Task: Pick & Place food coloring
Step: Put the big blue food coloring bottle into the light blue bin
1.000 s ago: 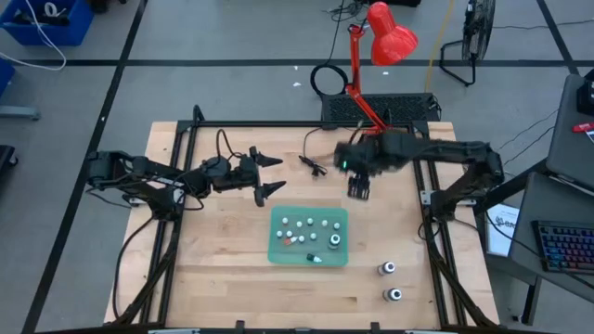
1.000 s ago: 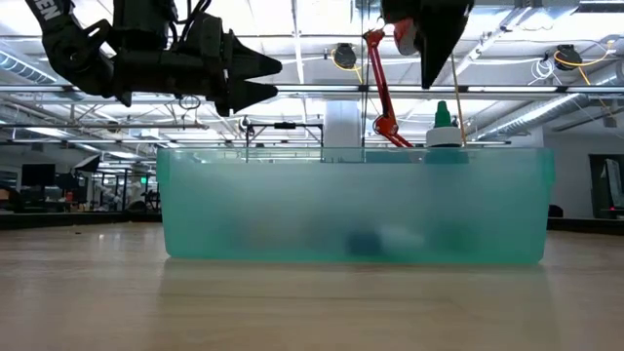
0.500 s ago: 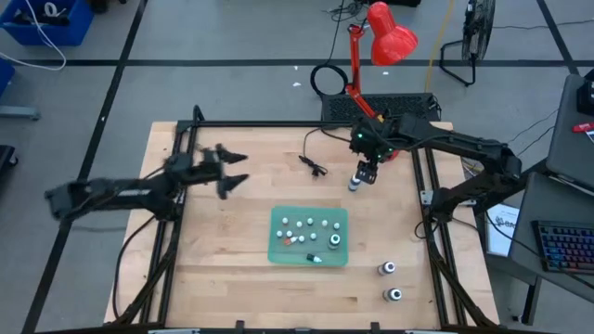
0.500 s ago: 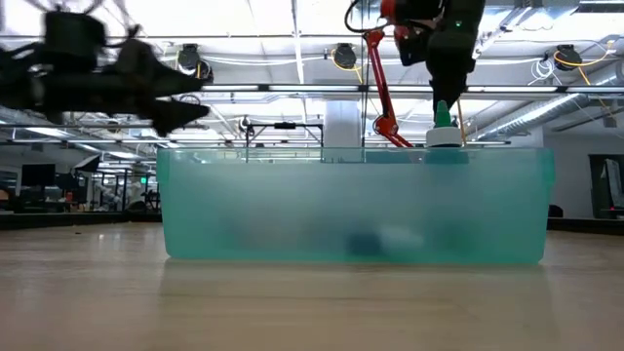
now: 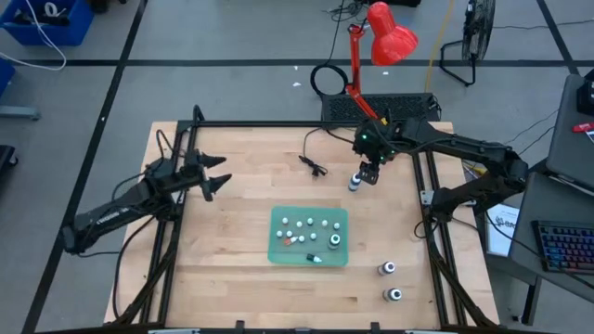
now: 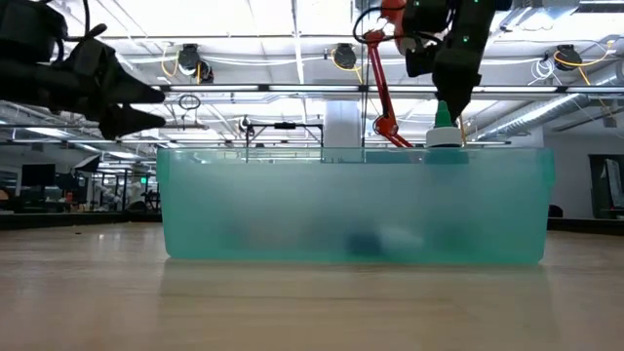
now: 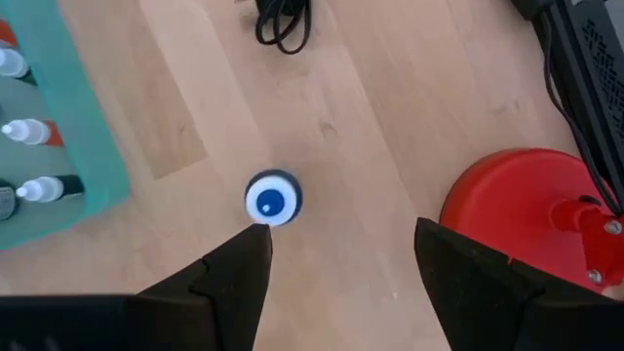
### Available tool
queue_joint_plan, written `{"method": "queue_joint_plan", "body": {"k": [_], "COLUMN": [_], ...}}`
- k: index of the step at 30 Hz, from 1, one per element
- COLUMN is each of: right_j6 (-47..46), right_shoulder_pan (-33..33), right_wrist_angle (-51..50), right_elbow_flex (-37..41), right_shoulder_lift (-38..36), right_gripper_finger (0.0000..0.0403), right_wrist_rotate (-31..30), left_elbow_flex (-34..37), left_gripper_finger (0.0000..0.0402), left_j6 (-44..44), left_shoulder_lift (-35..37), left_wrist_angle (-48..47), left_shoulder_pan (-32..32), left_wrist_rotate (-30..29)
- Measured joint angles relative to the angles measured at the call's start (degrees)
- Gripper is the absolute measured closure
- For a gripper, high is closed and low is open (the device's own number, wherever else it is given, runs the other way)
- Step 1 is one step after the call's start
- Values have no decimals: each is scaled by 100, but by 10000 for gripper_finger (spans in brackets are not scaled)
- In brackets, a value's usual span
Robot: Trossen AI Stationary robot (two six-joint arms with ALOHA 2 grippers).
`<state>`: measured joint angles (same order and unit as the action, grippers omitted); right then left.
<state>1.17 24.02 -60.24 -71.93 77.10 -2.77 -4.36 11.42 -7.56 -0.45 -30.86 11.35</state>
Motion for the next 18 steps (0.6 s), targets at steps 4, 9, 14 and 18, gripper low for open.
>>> {"method": "queue_joint_plan", "body": {"k": [4, 9, 14, 18], "right_j6": [132, 222, 284, 354], "right_shoulder_pan": [113, 187, 181, 184], "right_wrist_angle": [174, 334, 387, 369], "right_elbow_flex": [177, 240, 245, 245], "right_shoulder_lift": [3, 2, 2, 79], "right_gripper_finger": [165, 165, 165, 165], "right_wrist_rotate": [15, 127, 352, 327], "left_elbow_flex": [14, 41, 41, 41], "left_gripper_finger": [48, 48, 48, 48], "left_j6": [87, -215, -362, -421], "left_shoulder_lift": [538, 733, 731, 722], "left_wrist_angle": [-694, -483, -545, -552], "left_shoulder_pan": [479, 1248, 1927, 2269], "left_wrist_rotate": [-860, -1426, -2596, -3202]}}
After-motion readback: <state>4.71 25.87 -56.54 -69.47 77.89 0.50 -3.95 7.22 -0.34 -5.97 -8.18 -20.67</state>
